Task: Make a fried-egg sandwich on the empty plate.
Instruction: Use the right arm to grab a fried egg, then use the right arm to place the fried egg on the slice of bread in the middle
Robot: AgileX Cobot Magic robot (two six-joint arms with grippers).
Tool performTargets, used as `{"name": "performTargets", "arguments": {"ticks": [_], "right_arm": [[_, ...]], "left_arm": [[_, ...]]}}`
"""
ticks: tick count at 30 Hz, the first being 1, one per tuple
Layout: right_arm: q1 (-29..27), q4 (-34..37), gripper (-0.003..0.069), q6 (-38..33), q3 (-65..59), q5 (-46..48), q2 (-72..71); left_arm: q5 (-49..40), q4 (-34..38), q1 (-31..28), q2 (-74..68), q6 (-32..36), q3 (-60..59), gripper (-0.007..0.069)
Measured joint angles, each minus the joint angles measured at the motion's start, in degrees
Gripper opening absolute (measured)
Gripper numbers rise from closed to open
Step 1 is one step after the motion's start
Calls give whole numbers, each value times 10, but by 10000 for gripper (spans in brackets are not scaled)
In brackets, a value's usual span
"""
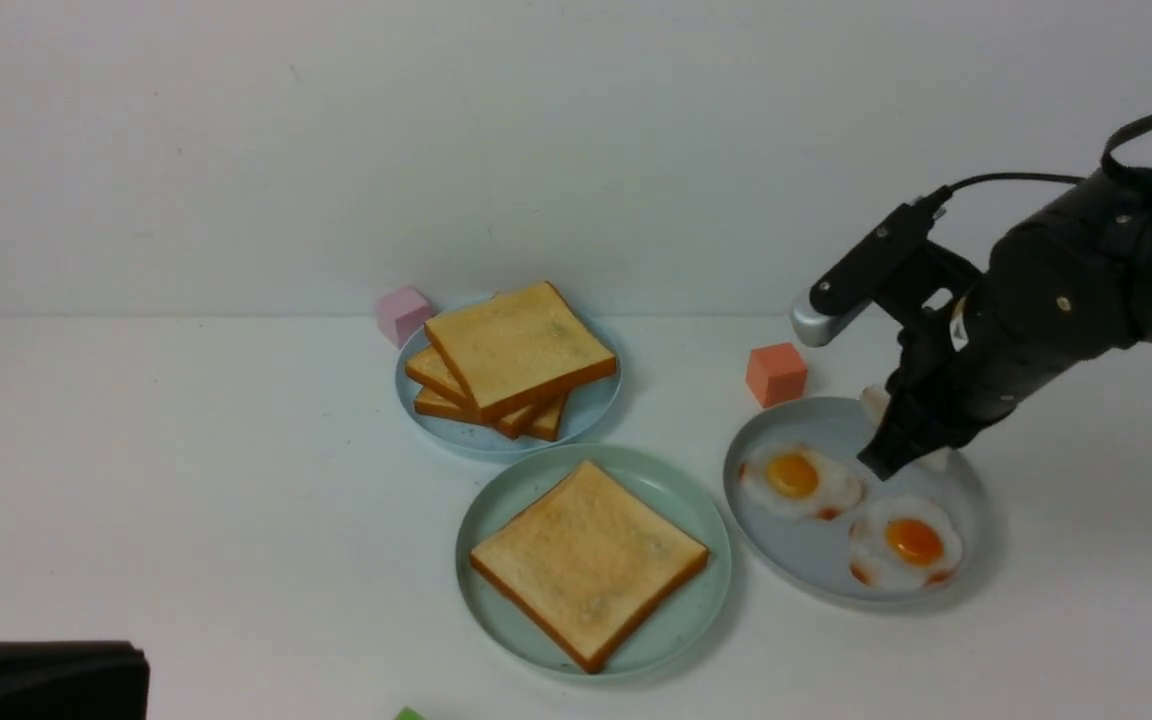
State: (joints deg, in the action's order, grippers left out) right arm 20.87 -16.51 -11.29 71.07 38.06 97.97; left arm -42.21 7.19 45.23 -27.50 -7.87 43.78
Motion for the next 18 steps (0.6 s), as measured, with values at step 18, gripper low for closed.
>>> {"name": "performTargets", "arguments": {"ticks": [18], "right_arm": [[252, -5, 72, 172, 0, -16, -11]], "left_arm": [[14, -32, 0, 0, 0, 0, -3]]}}
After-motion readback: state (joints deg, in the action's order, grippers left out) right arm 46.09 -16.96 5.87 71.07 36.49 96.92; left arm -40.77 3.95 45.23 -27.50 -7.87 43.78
